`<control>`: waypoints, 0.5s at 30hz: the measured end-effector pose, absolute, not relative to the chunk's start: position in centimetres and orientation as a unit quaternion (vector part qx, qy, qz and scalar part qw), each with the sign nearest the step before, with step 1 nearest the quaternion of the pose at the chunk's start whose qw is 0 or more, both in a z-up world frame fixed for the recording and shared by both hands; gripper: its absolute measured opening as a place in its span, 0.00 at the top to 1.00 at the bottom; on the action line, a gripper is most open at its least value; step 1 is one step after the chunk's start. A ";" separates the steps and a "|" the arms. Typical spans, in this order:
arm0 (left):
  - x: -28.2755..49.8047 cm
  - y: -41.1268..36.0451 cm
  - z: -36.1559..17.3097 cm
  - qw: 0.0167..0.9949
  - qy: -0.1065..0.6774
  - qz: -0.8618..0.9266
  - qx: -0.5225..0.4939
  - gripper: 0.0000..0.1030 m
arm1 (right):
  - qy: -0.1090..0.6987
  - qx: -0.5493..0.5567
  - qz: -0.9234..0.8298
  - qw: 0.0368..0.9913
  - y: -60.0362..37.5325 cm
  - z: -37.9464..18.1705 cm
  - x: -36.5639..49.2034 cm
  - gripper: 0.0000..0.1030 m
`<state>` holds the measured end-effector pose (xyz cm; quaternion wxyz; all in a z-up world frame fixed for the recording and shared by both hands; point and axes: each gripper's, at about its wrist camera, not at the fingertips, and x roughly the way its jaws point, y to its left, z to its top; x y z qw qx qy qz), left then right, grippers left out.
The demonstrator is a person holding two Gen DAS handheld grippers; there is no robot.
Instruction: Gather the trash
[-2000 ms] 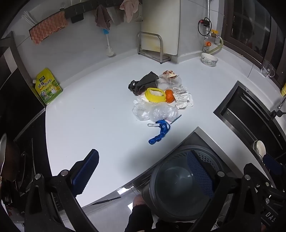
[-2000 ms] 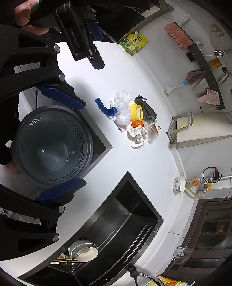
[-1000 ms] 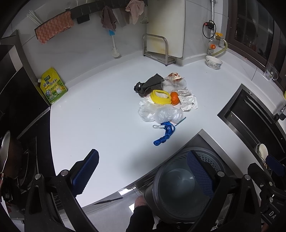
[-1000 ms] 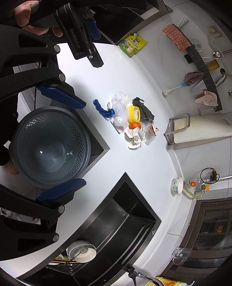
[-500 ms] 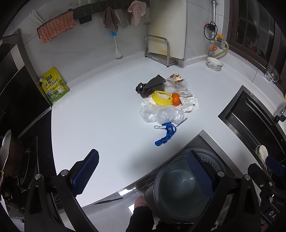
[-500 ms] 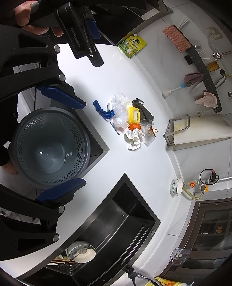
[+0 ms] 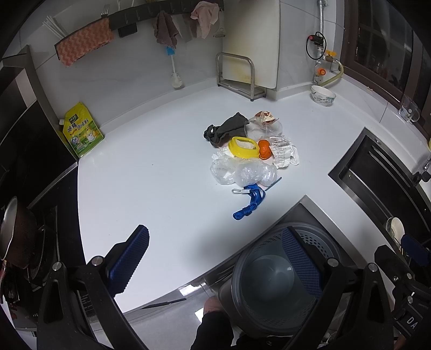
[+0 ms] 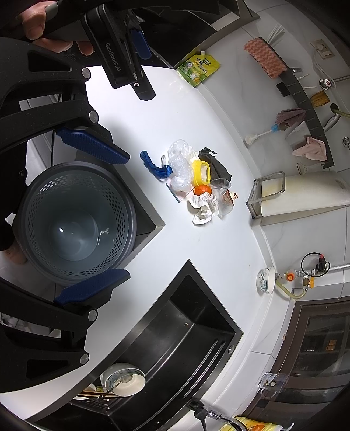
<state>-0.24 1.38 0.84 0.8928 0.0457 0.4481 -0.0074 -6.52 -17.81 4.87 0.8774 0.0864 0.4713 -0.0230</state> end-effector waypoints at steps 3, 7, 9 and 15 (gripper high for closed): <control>-0.3 1.4 0.8 0.893 0.448 -0.007 0.046 0.06 | 0.471 0.086 -0.022 0.878 -17.8 4.8 -6.6 0.26; -0.3 1.5 0.8 0.893 0.447 -0.007 0.047 0.06 | 0.471 0.087 -0.022 0.878 -17.9 4.7 -6.7 0.26; -0.3 1.7 0.8 0.893 0.448 -0.007 0.047 0.06 | 0.471 0.087 -0.022 0.877 -17.8 4.8 -6.6 0.26; -0.4 1.4 0.8 0.893 0.448 -0.007 0.047 0.06 | 0.471 0.087 -0.021 0.878 -17.7 4.8 -6.6 0.26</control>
